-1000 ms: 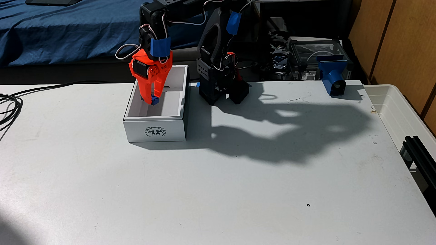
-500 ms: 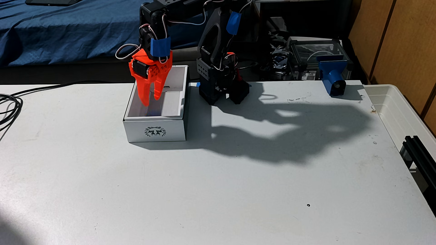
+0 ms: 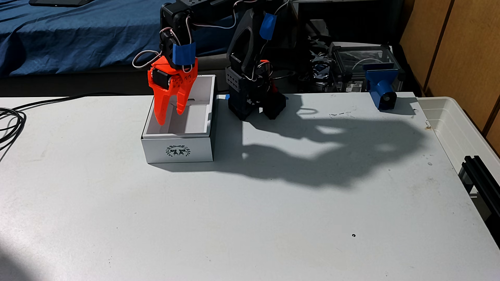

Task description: Grab the blue brick and place in box

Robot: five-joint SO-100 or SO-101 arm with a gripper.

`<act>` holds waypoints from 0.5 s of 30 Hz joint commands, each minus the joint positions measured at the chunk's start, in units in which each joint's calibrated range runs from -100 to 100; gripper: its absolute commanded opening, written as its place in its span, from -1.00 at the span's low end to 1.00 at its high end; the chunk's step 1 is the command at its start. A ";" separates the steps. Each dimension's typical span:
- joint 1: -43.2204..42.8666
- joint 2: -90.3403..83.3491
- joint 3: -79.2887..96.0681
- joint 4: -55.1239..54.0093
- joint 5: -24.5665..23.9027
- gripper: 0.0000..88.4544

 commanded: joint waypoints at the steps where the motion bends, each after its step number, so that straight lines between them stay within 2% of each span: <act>1: 0.36 -1.68 -0.90 0.47 0.13 -0.55; 10: 0.36 -1.68 -5.96 0.82 -0.13 -0.55; 15: 0.14 -1.68 -11.46 5.82 -0.19 -0.55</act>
